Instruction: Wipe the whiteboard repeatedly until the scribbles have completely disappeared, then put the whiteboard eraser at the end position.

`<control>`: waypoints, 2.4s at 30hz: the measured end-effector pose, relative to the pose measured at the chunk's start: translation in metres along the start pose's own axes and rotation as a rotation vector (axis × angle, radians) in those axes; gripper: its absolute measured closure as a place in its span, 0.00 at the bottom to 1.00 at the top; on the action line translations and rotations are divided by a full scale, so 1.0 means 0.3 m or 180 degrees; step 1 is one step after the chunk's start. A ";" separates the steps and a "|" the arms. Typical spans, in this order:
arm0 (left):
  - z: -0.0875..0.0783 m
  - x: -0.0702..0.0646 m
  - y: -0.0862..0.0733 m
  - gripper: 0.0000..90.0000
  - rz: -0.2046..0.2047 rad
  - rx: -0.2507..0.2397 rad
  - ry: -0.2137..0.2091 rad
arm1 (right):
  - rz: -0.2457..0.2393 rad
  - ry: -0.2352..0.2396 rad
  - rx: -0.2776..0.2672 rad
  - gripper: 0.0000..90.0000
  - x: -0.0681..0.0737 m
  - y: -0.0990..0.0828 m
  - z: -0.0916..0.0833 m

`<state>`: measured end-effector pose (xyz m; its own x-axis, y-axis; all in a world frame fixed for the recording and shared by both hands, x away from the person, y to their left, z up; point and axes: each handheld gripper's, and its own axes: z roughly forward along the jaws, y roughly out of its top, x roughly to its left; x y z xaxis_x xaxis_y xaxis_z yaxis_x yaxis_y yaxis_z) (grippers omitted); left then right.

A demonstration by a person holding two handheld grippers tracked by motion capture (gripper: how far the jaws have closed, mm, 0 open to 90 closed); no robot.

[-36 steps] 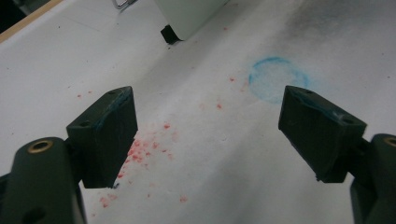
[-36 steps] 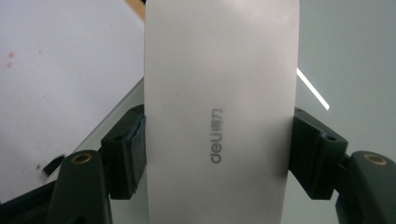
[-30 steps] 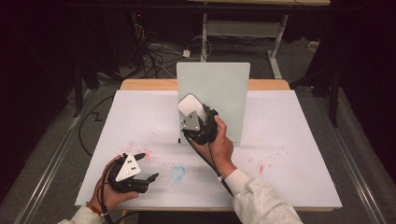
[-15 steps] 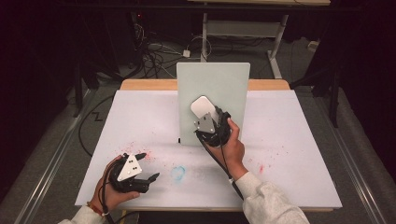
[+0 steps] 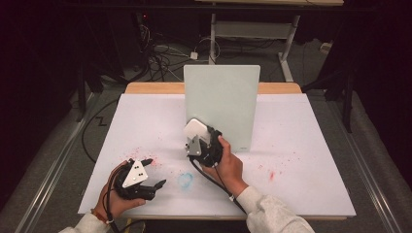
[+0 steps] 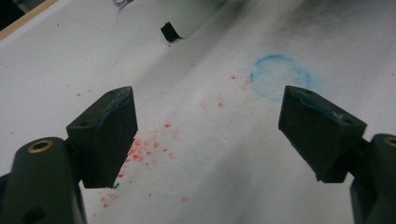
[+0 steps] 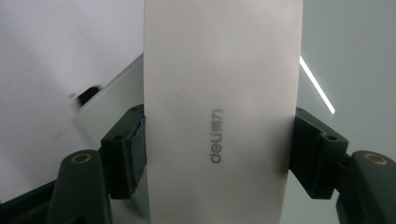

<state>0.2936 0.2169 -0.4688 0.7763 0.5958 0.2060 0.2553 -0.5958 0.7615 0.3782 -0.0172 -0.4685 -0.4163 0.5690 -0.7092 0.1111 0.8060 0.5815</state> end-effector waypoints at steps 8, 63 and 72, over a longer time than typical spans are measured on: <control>-0.010 -0.001 -0.005 0.21 0.0007 -0.0010 -0.0002 | -0.0204 0.0113 0.0097 0.34 0.047 -0.034 0.007; 0.011 0.011 0.009 0.21 0.0028 0.0013 0.0000 | -0.0201 0.2290 -0.0186 0.34 -0.330 -0.281 -0.265; 0.007 0.007 0.007 0.21 0.0042 0.0021 -0.0009 | -0.0417 0.2631 0.0010 0.34 -0.249 -0.266 -0.229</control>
<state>0.2970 0.2158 -0.4681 0.7813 0.5862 0.2143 0.2487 -0.6073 0.7545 0.3384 -0.1353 -0.4344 -0.9536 0.1687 -0.2493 0.0178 0.8583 0.5128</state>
